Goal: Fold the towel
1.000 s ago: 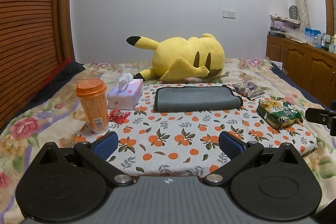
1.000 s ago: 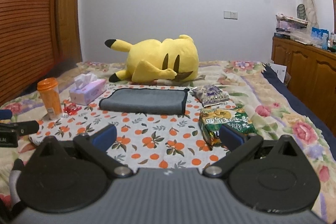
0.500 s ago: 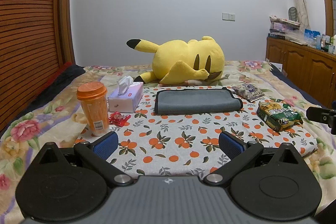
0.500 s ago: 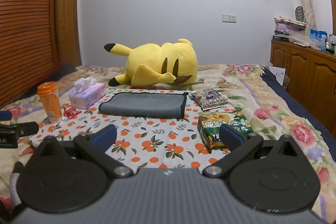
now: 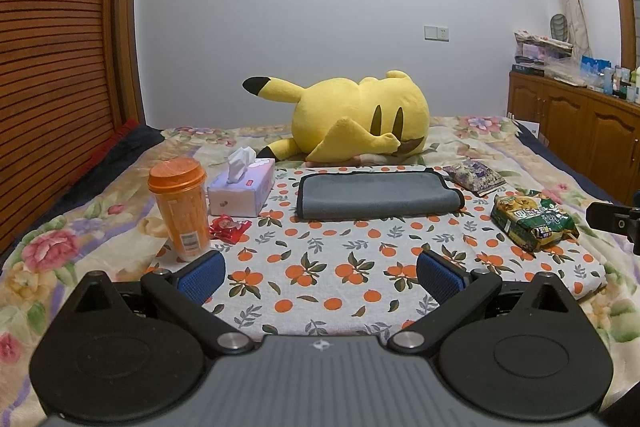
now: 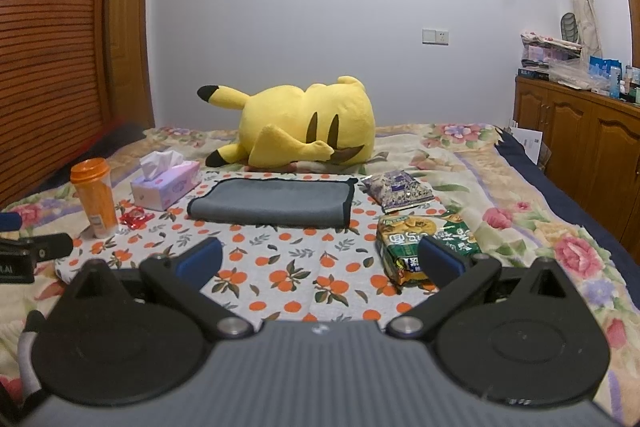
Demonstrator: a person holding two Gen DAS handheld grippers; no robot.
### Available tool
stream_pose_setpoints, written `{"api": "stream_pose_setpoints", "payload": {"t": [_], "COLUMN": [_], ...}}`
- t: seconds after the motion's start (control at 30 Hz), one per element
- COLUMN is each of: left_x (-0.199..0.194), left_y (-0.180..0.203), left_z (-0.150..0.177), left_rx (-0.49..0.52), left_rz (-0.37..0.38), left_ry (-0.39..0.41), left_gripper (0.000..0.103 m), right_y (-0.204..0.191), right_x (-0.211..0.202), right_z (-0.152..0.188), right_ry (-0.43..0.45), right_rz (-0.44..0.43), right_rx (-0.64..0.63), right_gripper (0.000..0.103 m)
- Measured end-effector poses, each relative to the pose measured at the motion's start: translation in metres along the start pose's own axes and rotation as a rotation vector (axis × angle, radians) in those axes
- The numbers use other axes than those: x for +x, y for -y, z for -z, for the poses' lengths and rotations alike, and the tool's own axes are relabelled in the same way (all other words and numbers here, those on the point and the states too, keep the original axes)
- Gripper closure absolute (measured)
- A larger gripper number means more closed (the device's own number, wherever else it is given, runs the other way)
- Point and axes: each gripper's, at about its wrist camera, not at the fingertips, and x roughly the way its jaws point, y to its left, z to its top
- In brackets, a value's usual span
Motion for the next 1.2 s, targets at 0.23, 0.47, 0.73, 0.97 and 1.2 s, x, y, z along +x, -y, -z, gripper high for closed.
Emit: {"api": "stream_pose_setpoints", "payload": {"t": [0.23, 0.47, 0.73, 0.97, 1.2], "left_x": [0.0001, 0.0001, -0.0002, -0.0002, -0.0002], "left_y": [-0.0004, -0.0002, 0.0005, 0.0006, 0.0005], "left_z": [-0.0003, -0.0001, 0.0006, 0.0006, 0.0005], "left_rx": [0.000, 0.001, 0.001, 0.002, 0.001], "left_rz": [0.000, -0.001, -0.001, -0.001, -0.001], "left_ry": [0.000, 0.001, 0.001, 0.001, 0.001], "left_gripper": [0.000, 0.000, 0.000, 0.000, 0.000], "right_y": [0.0001, 0.0008, 0.0010, 0.0011, 0.0011], "right_x": [-0.0002, -0.0011, -0.0014, -0.0013, -0.0013], "right_z": [0.0004, -0.0028, -0.0028, -0.0029, -0.0024], "right_ry": [0.000, 0.007, 0.009, 0.009, 0.010], "right_rz": [0.000, 0.001, 0.001, 0.001, 0.001], "right_rx": [0.000, 0.000, 0.001, 0.001, 0.001], "right_gripper": [0.000, 0.000, 0.000, 0.000, 0.000]}}
